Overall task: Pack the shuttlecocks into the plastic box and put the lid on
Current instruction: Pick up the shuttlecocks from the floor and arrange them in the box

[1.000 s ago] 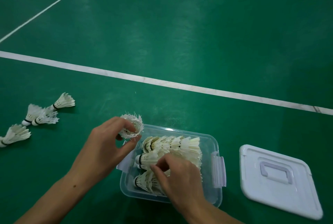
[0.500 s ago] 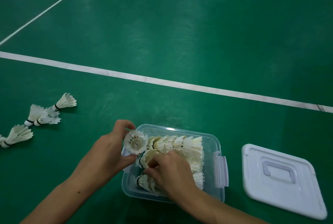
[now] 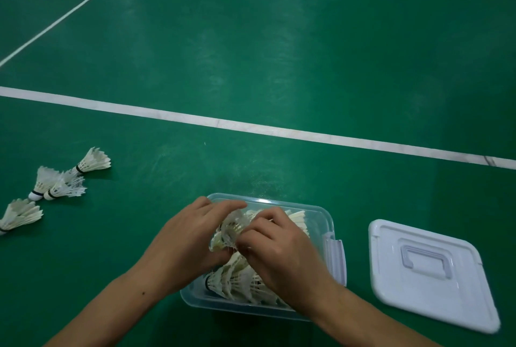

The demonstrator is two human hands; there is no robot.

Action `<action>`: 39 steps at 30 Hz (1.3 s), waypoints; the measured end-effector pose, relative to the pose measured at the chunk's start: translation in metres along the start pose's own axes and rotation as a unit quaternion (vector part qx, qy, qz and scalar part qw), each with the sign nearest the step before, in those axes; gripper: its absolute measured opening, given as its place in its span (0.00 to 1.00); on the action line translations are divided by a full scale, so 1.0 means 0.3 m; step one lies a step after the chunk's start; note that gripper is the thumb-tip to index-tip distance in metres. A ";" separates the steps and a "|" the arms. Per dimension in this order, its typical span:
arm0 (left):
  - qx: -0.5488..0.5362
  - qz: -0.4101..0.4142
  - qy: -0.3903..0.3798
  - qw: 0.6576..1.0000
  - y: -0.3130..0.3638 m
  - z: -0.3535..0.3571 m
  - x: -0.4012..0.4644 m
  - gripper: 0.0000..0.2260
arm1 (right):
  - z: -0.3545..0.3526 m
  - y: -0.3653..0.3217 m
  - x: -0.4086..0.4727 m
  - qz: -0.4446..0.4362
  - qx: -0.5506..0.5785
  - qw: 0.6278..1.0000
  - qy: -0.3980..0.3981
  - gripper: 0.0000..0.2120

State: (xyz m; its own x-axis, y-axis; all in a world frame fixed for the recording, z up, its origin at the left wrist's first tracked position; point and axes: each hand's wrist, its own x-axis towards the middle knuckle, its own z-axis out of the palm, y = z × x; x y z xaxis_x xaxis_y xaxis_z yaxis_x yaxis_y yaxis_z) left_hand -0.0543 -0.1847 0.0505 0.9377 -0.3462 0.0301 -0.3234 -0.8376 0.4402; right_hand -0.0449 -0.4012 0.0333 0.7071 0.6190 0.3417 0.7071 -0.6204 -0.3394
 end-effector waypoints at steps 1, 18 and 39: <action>-0.006 0.003 -0.005 1.000 0.003 0.006 0.001 0.39 | 0.005 0.000 -0.006 0.002 -0.005 1.000 0.009 0.03; 0.140 0.019 -0.022 0.990 -0.086 0.100 -0.021 0.43 | 0.155 -0.041 -0.065 0.152 0.023 0.983 -0.101 0.06; 0.049 0.029 -0.018 0.998 -0.088 0.040 -0.017 0.29 | -0.072 0.041 -0.002 0.279 0.144 0.940 -0.134 0.10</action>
State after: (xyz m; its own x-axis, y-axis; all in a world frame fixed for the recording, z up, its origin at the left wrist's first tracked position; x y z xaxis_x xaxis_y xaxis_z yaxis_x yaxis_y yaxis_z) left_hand -0.0521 -0.1658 0.0278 0.9128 -0.4080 0.0199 -0.3886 -0.8525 0.3496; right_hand -0.0369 -0.4195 0.0478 0.9159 0.3588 -0.1799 0.1698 -0.7525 -0.6363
